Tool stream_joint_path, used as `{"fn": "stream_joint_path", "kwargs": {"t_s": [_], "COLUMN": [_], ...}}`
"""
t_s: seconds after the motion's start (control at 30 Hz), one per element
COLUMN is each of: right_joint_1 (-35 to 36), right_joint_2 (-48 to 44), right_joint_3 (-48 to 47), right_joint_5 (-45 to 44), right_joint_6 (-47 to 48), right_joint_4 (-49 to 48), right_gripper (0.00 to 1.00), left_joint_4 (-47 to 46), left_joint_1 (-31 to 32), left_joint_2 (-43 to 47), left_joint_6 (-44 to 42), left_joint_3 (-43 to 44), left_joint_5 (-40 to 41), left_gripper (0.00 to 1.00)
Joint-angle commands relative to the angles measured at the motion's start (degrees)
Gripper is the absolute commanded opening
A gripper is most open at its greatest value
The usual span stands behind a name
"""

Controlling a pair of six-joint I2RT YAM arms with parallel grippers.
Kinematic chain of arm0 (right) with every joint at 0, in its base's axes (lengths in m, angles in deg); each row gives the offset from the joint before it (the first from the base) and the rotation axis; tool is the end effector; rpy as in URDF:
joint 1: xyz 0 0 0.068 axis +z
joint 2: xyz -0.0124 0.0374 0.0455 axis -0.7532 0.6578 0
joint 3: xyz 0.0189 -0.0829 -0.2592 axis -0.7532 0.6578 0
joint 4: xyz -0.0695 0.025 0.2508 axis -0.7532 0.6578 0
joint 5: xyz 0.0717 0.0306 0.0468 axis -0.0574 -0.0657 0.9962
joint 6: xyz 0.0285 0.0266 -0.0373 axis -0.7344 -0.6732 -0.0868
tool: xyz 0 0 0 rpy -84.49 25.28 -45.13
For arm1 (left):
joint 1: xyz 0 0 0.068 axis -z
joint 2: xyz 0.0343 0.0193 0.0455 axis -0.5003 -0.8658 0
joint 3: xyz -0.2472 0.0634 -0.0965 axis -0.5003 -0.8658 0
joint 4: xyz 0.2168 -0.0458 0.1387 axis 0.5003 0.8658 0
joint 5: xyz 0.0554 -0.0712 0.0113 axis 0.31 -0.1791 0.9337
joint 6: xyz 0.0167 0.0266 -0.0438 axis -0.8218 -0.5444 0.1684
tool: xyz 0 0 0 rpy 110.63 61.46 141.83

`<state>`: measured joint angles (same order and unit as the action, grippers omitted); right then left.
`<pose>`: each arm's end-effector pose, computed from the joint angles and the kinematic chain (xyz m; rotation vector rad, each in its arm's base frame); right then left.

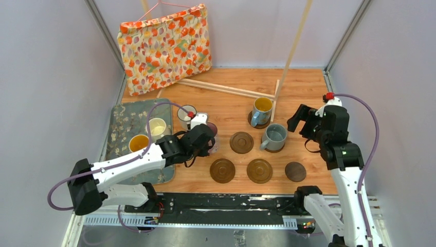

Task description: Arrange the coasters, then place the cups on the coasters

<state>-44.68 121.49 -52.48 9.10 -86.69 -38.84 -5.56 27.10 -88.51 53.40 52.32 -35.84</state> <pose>0.1483 0.0126 0.3598 0.2744 2.0066 0.3338 0.1406 -0.1888 0.2612 0.0573 2.3707 -0.2965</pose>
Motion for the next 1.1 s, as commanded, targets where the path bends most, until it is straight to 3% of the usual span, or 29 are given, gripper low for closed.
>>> {"fn": "stream_joint_path", "kwargs": {"t_s": [0.0,0.57,1.07], "right_joint_1": [0.91,0.91,0.96], "right_joint_2": [-1.46,-2.76,-3.98], "right_joint_3": [-1.81,-2.87,-3.91], "right_joint_5": [-1.27,-0.97,-1.78], "right_joint_6": [-0.55,-1.02,-0.28], "right_joint_4": [0.58,1.71,2.96], "right_gripper": [1.0,1.0,1.0], "left_joint_4": [-16.56,-26.94,-28.76], "left_joint_1": [0.36,1.34,2.41], "left_joint_2": [-0.69,-15.73,-24.98], "left_joint_6": [-11.37,-26.39,-29.46], "left_joint_3": [0.61,10.9,14.89], "left_joint_5": [-5.88,-14.71,-16.97], "left_gripper": [0.0,0.0,0.0]}}
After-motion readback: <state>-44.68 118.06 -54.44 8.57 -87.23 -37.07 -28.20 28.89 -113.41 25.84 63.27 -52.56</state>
